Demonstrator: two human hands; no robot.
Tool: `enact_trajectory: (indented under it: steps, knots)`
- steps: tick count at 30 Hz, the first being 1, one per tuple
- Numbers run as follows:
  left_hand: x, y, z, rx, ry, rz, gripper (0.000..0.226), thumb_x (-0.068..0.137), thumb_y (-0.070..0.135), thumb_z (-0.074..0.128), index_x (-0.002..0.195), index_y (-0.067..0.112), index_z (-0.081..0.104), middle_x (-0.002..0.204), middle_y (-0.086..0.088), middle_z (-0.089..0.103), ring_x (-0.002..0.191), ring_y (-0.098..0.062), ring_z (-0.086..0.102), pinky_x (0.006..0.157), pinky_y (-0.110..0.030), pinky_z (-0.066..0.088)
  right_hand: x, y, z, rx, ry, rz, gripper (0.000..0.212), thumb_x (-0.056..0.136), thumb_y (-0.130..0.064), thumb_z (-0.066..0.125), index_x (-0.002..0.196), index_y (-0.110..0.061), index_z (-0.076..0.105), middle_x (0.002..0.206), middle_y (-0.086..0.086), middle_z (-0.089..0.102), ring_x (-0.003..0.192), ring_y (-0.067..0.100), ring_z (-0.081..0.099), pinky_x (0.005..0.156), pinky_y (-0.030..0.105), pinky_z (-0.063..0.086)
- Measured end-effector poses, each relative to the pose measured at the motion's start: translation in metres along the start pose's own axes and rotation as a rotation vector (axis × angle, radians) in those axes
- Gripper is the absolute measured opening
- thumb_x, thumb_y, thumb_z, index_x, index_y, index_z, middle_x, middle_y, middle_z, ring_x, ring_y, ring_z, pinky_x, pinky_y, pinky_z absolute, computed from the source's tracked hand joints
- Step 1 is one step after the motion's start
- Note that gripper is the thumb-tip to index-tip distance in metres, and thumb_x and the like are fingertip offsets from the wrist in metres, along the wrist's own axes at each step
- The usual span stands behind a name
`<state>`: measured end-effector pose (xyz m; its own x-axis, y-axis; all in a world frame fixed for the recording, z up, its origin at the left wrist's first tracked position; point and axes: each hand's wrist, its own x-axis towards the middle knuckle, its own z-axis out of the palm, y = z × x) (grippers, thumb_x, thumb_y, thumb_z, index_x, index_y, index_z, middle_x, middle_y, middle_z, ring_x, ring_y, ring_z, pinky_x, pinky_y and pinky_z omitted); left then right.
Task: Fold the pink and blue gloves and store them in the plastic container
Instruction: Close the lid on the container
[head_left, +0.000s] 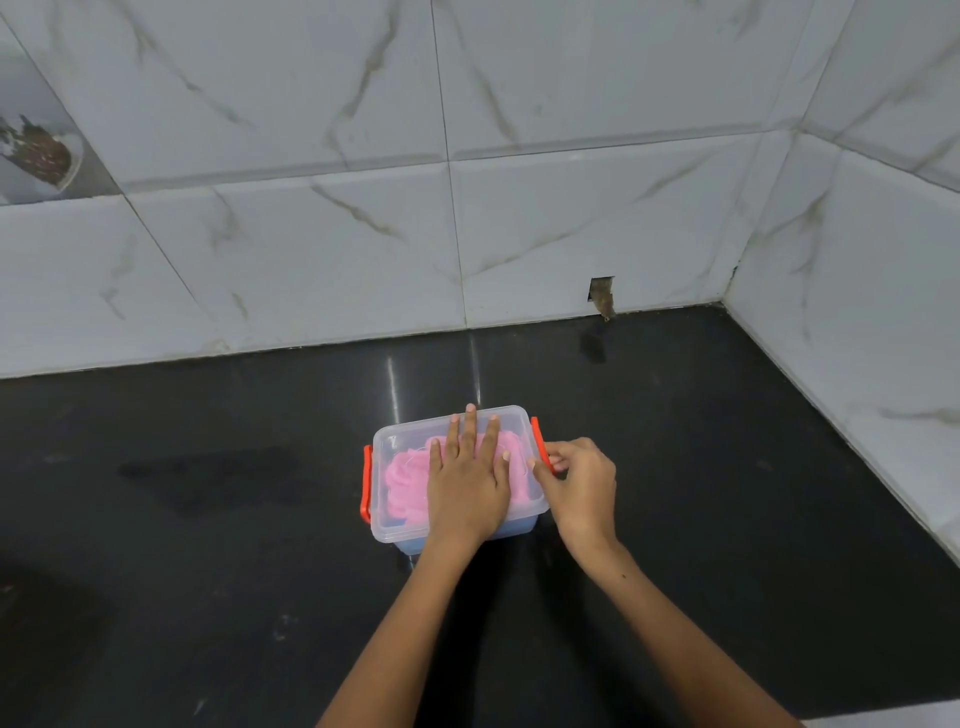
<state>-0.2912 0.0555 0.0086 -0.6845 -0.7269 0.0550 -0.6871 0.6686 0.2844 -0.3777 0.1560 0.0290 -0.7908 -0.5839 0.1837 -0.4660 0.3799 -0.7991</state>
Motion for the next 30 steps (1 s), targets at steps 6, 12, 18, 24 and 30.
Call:
enact_trajectory:
  steps: [6,12,18,24,30]
  knots:
    - [-0.007,-0.003,-0.014,-0.118,0.031,0.046,0.049,0.103,0.033,0.021,0.150,0.023,0.017,0.161,0.000,0.005,0.148,-0.016,0.001,0.119,-0.037,-0.002,-0.010,0.008,-0.002,-0.163,-0.066,-0.162,0.036,0.091,-0.026,0.058,0.123,-0.009,0.059,0.116,0.005,0.059,0.103,0.015,0.057,0.084,0.024,0.051]
    - [-0.057,-0.056,-0.032,-0.027,0.303,-0.219,0.048,0.100,0.020,0.033,0.147,0.011,0.026,0.159,-0.012,0.012,0.147,-0.025,0.008,0.119,-0.041,0.003,-0.025,0.012,0.001,-0.236,-0.114,-0.279,0.040,0.096,-0.019,0.050,0.134,-0.006,0.047,0.137,0.011,0.054,0.129,0.024,0.049,0.110,0.034,0.033]
    - [-0.083,-0.086,-0.035,-0.179,0.255,-0.176,0.052,0.102,0.026,0.022,0.151,0.013,0.007,0.160,-0.002,0.005,0.148,-0.014,0.001,0.120,-0.032,0.003,-0.031,0.005,0.010,-0.393,-0.182,-0.319,0.045,0.101,-0.028,0.034,0.142,-0.010,0.036,0.149,0.005,0.039,0.140,0.015,0.032,0.118,0.035,0.017]
    - [-0.092,-0.135,-0.043,-0.128,0.285,-0.172,0.056,0.100,0.037,0.016,0.151,0.015,0.009,0.159,0.004,0.009,0.147,-0.009,0.003,0.119,-0.030,0.002,-0.044,-0.024,0.046,-0.439,-0.197,-0.334,0.046,0.101,-0.030,0.032,0.143,-0.011,0.033,0.151,0.004,0.036,0.142,0.015,0.028,0.118,0.037,0.015]
    - [-0.089,-0.178,-0.055,-0.148,0.292,-0.137,0.057,0.100,0.038,0.020,0.151,0.014,0.010,0.160,0.004,0.011,0.146,-0.007,0.004,0.119,-0.026,0.001,-0.053,-0.052,0.082,-0.438,-0.156,-0.307,0.044,0.101,-0.025,0.035,0.142,-0.010,0.035,0.150,0.004,0.037,0.141,0.014,0.031,0.117,0.036,0.019]
